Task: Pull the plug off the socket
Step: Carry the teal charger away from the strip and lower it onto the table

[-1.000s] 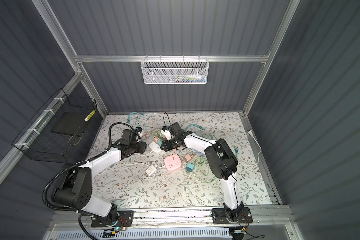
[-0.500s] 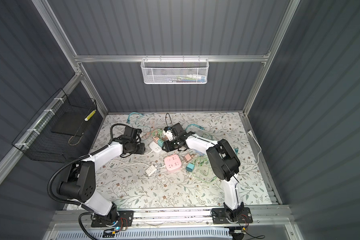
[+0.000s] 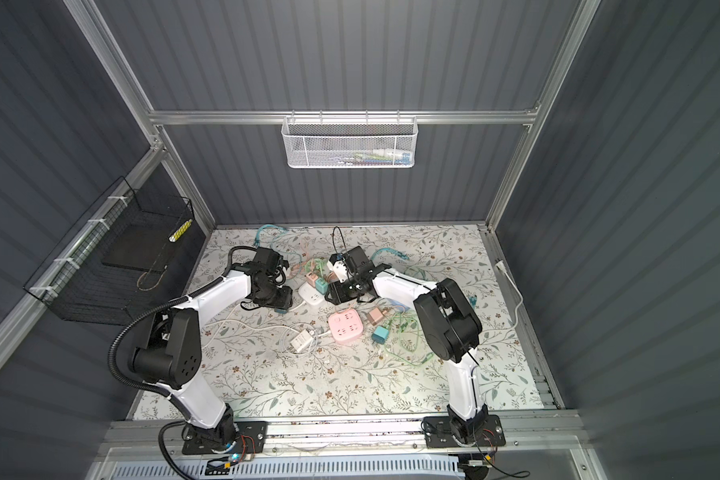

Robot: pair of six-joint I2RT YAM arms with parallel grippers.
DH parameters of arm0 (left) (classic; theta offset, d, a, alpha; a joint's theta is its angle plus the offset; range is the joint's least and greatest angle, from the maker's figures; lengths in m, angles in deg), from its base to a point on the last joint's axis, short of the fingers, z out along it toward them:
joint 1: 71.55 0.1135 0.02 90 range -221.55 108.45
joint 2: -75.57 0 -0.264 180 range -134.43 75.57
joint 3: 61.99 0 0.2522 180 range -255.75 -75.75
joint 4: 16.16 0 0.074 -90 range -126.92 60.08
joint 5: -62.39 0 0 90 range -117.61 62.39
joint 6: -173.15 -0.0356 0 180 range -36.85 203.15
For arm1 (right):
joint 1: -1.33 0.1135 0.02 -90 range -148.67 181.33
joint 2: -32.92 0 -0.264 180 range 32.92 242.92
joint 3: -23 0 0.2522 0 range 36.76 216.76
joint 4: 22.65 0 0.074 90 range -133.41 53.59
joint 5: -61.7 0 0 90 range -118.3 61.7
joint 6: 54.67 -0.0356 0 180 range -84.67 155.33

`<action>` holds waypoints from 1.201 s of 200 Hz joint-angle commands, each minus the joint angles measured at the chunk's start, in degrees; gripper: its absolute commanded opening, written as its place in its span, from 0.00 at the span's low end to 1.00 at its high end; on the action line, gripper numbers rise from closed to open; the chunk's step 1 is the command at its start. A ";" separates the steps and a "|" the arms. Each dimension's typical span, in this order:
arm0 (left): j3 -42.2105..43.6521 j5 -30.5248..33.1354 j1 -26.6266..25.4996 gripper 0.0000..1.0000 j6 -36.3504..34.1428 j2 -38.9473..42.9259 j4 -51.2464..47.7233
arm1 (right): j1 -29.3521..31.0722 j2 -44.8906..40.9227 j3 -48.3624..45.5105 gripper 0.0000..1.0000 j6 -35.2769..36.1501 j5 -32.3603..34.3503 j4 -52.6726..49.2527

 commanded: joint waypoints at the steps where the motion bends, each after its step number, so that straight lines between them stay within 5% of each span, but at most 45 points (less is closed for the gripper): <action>1: -1.96 -1.91 0.45 0.55 -1.52 -2.57 -4.69 | -0.36 -1.77 -0.86 0.53 -0.03 -0.53 -0.68; 45: -2.65 -2.44 0.45 0.71 -1.52 -3.88 -4.87 | -0.43 -2.55 -1.66 0.54 -0.03 -0.27 -0.64; 63: -2.23 -2.69 0.37 0.91 -1.26 -3.35 -4.37 | -0.42 -2.83 -2.08 0.54 -0.12 -0.22 -0.57; 82: -1.63 -2.77 0.37 1.00 -0.91 -2.27 -3.40 | -0.45 -3.19 -2.41 0.54 -0.20 -0.11 -0.28; 116: -0.46 -4.61 0.10 1.00 -1.57 -1.64 -2.21 | -0.43 -4.94 -4.06 0.52 -1.30 0.04 1.60; 176: 4.99 -7.63 0.10 1.00 -2.48 1.66 2.93 | -0.29 -9.33 -7.68 0.30 -7.63 -7.34 9.48; 240: 10.97 -8.39 0.10 1.00 -2.61 8.51 8.78 | 0.94 -8.79 -8.81 0.27 -13.25 -11.14 14.50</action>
